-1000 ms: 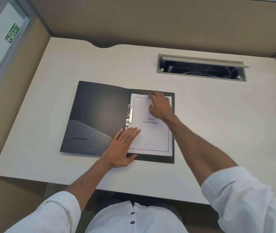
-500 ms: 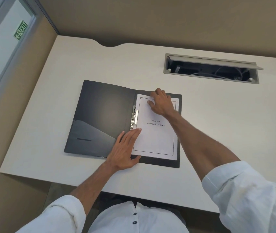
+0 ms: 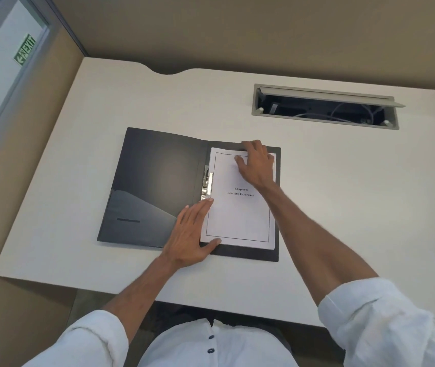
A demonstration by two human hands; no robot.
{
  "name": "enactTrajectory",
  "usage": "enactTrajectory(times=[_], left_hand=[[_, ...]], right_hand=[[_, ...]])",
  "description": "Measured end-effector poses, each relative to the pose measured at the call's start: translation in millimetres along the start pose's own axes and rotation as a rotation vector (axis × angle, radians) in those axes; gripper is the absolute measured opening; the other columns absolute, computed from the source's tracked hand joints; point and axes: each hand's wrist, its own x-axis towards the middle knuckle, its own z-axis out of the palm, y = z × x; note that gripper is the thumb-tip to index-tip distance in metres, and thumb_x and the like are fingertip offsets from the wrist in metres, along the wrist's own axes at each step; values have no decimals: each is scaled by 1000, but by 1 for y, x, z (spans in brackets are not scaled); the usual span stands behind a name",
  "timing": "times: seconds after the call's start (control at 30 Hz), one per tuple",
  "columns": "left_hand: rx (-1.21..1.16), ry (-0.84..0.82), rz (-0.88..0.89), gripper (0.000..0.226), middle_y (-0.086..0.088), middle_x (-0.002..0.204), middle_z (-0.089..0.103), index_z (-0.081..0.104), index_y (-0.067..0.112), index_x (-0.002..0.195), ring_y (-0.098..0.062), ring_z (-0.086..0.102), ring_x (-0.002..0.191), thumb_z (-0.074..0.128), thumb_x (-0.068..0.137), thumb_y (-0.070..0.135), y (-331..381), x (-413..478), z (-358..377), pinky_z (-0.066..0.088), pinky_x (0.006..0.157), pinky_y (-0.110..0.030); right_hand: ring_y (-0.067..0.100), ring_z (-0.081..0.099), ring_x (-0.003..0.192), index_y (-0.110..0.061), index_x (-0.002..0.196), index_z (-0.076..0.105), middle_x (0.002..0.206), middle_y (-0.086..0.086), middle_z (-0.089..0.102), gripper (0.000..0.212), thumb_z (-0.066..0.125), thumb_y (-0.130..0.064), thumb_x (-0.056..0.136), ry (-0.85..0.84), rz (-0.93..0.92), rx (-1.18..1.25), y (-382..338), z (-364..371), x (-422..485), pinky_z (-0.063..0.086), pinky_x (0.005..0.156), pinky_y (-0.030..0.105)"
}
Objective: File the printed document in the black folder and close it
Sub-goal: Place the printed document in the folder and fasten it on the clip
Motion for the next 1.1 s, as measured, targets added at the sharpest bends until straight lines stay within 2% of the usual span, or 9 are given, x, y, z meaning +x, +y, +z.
enactTrajectory(times=[0.1, 0.2, 0.27, 0.37, 0.5, 0.73, 0.9, 1.0, 1.1], left_hand=[[-84, 148, -217, 81, 0, 164, 45, 32, 22, 166, -19, 47, 147, 71, 101, 50, 0, 2, 2, 36, 125, -43], [-84, 338, -343, 47, -1, 138, 59, 52, 18, 145, -19, 58, 121, 67, 105, 38, 3, 6, 1, 56, 107, -48], [-84, 392, -364, 29, 3, 120, 59, 58, 18, 130, -17, 56, 105, 65, 105, 32, 7, 8, 1, 59, 93, -49], [-106, 380, -417, 18, 6, 109, 59, 61, 23, 120, -18, 57, 97, 63, 105, 32, 12, 9, 5, 59, 85, -47], [-154, 356, -491, 12, 6, 103, 64, 65, 24, 114, -22, 64, 89, 62, 105, 31, 19, 10, 12, 61, 77, -46], [-188, 342, -539, 14, 0, 104, 68, 69, 16, 115, -21, 66, 85, 62, 106, 24, 29, 2, 13, 61, 77, -43], [-180, 316, -509, 9, 4, 96, 67, 69, 17, 105, -17, 63, 80, 61, 105, 22, 33, 2, 11, 58, 74, -39], [-170, 306, -482, 10, 3, 98, 66, 70, 17, 106, -17, 64, 79, 61, 106, 22, 34, 0, 10, 58, 73, -38], [-160, 297, -468, 12, 3, 99, 66, 71, 17, 110, -17, 65, 79, 61, 106, 22, 31, -2, 12, 63, 74, -41]], right_hand=[[29, 52, 131, -14, 138, 62, 137, 6, 59, 41, 61, -25, 99, 140, 210, 193, 12, -10, -28, 44, 105, 48], [34, 57, 119, -8, 126, 66, 123, 10, 60, 32, 58, -11, 95, 277, 375, 277, 25, -17, -68, 50, 99, 47], [36, 61, 108, -9, 116, 66, 113, 6, 57, 28, 55, -5, 91, 320, 482, 289, 32, -18, -92, 53, 92, 46], [32, 64, 105, -9, 118, 68, 116, 4, 58, 31, 54, -4, 91, 304, 566, 306, 39, -18, -118, 50, 86, 37], [31, 64, 99, -8, 114, 68, 115, 5, 57, 27, 53, -4, 92, 252, 591, 309, 39, -19, -131, 47, 84, 34], [30, 63, 92, -5, 112, 67, 117, 9, 61, 24, 55, -5, 91, 183, 642, 309, 32, -19, -133, 43, 79, 32], [35, 66, 96, -4, 111, 66, 117, 14, 64, 26, 55, -4, 88, 147, 634, 297, 32, -16, -132, 48, 79, 35], [35, 65, 96, -5, 110, 65, 116, 12, 62, 25, 55, -3, 87, 147, 611, 277, 33, -18, -135, 50, 81, 38], [34, 62, 94, -6, 116, 65, 114, 10, 56, 30, 54, -1, 90, 150, 578, 246, 31, -19, -136, 45, 79, 36]])
